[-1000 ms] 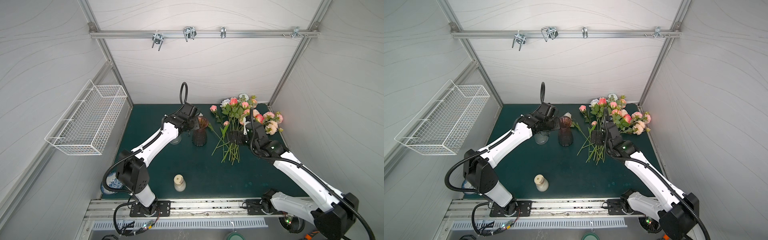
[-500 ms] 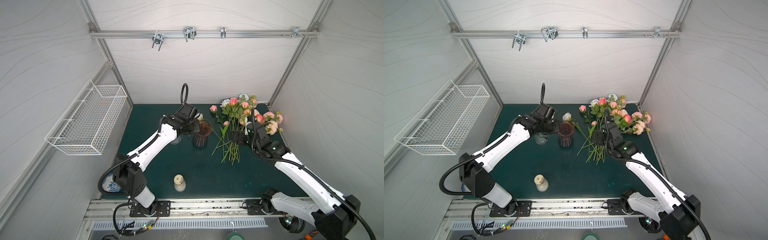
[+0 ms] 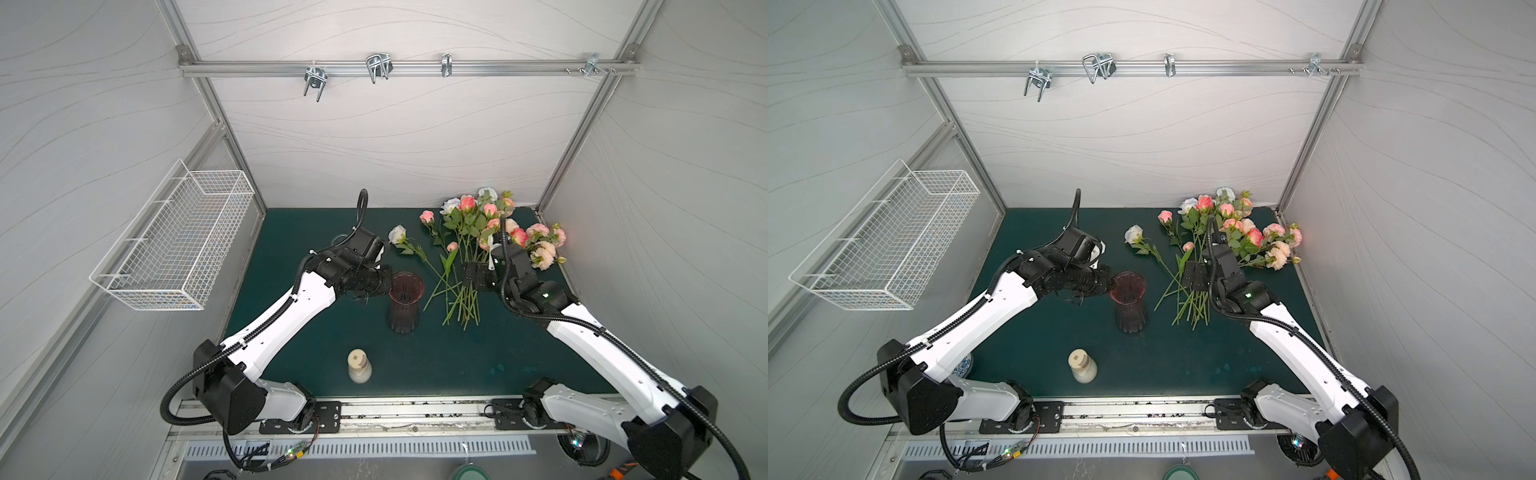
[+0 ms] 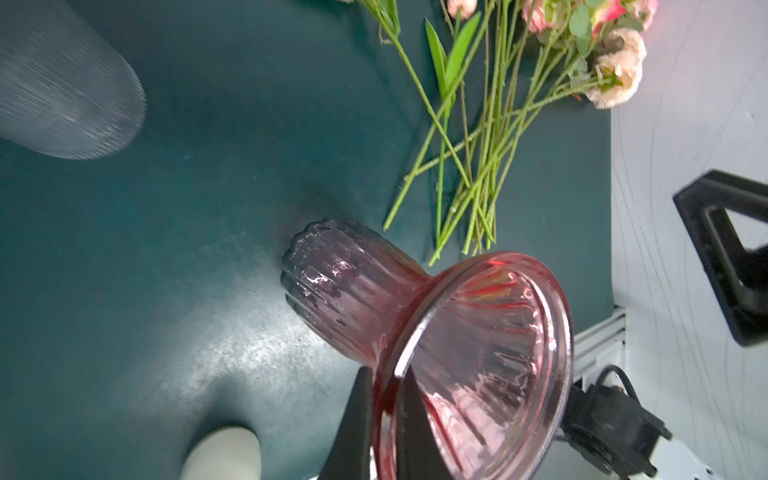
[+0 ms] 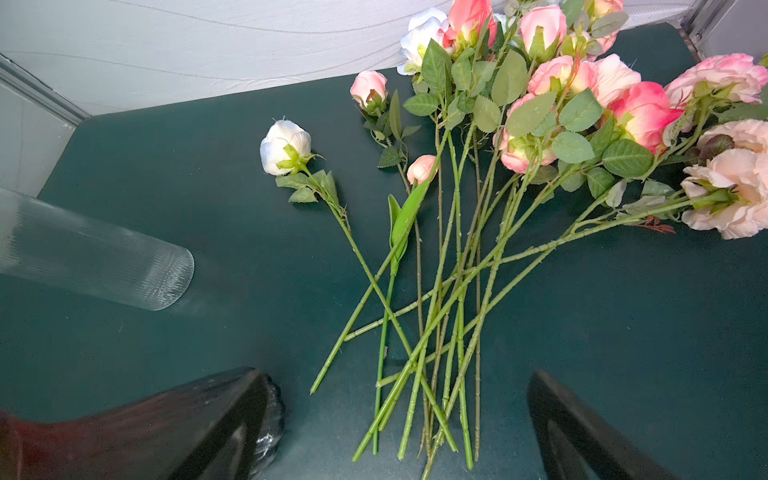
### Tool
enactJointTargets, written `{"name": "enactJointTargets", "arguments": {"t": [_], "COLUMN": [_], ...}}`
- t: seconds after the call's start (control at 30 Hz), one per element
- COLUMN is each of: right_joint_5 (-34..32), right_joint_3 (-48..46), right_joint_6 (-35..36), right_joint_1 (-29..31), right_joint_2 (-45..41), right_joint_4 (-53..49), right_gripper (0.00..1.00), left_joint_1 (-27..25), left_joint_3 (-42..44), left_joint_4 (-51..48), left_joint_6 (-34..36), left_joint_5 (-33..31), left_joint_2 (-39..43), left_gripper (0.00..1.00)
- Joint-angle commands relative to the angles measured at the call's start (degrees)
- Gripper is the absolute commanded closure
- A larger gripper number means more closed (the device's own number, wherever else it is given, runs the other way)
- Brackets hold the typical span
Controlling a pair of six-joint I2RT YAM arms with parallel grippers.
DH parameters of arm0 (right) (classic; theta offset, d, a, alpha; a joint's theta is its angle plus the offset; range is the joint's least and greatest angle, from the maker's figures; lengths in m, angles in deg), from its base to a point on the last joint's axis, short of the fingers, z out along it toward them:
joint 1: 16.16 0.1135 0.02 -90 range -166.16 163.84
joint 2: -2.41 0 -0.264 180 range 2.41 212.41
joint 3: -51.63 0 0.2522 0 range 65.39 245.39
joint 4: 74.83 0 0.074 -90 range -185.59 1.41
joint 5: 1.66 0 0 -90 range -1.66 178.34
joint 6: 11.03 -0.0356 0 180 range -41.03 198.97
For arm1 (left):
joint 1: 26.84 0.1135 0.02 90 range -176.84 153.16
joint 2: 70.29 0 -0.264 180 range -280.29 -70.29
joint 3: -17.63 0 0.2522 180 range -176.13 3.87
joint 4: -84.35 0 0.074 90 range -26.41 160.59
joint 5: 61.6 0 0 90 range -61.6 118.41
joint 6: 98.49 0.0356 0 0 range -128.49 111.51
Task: Arrange the flowers into the vase
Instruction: 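Grasp the red vase rim with the left gripper and pull it nearer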
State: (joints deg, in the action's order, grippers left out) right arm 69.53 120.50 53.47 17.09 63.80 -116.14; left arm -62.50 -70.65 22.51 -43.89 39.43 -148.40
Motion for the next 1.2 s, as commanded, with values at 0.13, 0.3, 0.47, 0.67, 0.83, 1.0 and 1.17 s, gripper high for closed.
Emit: {"name": "enactJointTargets", "arguments": {"t": [0.13,0.3,0.47,0.67,0.83,1.0,1.17], "right_joint_5": [0.5,0.6,0.5,0.2,-0.5,7.9,14.5], "right_joint_3": [0.2,0.3,0.7,0.8,1.4,1.7,3.9], "right_joint_6": [-0.1,-0.6,-1.4,-1.6,-1.7,-1.5,-1.2], "right_joint_1": [-0.3,-0.3,-0.3,-0.3,-0.4,-4.8,-8.3], "right_joint_2": [0.7,1.1,1.5,1.3,1.6,4.3,12.5], "right_joint_4": [-0.4,-0.4,-0.5,-0.2,-0.1,2.6,6.4], "right_gripper": [0.01,0.01,0.01,0.01,0.01,0.05,0.25], "left_joint_1": [-1.1,-1.5,-1.5,-1.6,-1.5,-1.5,-1.5], "left_joint_3": [-0.3,-0.5,-2.3,-6.6,-9.1,-7.6,-0.9], "left_joint_4": [4.3,5.7,5.8,4.9,4.2,5.2,8.6], "left_joint_6": [-0.9,-0.9,-0.3,1.0,1.8,2.8,4.7], "left_joint_5": [1.8,1.1,-0.1,-2.3,-3.9,-9.7,-16.2], "left_joint_2": [2.2,3.1,4.0,5.9,8.6,15.1,24.2], "left_gripper": [0.87,0.56,0.42,0.33,0.19,0.03,0.00]}}
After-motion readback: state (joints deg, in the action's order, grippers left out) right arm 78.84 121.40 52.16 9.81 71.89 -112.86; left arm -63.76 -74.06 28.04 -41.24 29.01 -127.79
